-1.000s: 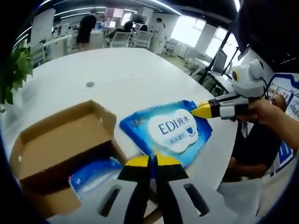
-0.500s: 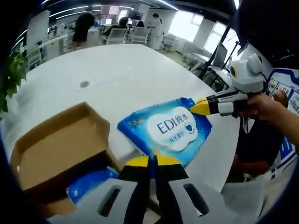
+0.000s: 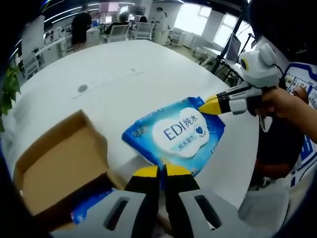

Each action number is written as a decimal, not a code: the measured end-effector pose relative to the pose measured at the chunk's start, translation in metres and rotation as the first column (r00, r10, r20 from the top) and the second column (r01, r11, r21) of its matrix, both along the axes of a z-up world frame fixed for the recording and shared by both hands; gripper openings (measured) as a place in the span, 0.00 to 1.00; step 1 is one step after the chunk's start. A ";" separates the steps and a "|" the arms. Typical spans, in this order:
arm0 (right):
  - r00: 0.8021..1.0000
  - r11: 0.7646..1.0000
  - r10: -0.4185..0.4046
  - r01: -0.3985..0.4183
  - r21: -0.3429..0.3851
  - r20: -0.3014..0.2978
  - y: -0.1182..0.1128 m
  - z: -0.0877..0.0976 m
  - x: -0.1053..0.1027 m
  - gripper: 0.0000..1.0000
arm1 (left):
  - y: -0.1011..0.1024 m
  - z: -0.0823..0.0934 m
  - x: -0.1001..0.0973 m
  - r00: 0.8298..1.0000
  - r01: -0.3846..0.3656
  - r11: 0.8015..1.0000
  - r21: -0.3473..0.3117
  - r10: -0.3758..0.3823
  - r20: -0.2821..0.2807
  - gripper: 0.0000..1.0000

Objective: Operate the shoe box by opening the lid, removing the specified soft item, and placing it in the target area until the item is outside and the box remains undamaged.

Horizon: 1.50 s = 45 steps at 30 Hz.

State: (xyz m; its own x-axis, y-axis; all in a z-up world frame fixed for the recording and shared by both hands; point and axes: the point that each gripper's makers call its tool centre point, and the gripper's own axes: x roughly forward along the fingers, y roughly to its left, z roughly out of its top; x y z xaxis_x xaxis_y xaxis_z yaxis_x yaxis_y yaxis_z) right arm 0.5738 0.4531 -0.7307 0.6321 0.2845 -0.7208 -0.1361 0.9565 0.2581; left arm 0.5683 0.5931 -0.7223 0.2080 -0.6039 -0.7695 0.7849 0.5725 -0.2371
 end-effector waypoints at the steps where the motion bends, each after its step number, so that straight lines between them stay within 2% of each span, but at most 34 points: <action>1: 1.000 1.000 -0.001 0.001 0.000 -0.001 -0.001 -0.001 0.001 0.00 | -0.002 -0.002 0.000 1.000 0.006 1.000 0.007 -0.006 -0.001 0.00; 12: 1.000 1.000 -0.014 0.015 0.012 -0.023 -0.011 -0.019 0.005 0.00 | -0.011 -0.019 0.002 0.999 0.054 0.997 0.059 -0.054 0.000 0.00; 27: 0.999 0.999 -0.029 0.031 0.034 -0.037 -0.014 -0.037 0.007 0.00 | -0.015 -0.033 0.003 0.994 0.104 0.988 0.116 -0.106 0.007 0.00; 37: 0.999 0.998 -0.035 0.037 0.045 -0.040 -0.014 -0.040 0.008 0.00 | -0.014 -0.035 0.003 0.994 0.112 0.985 0.131 -0.113 0.004 0.00; 45: 0.999 0.998 -0.033 0.034 0.047 -0.032 -0.011 -0.036 0.007 0.00 | -0.011 -0.035 0.003 0.992 0.119 0.982 0.146 -0.123 0.018 0.00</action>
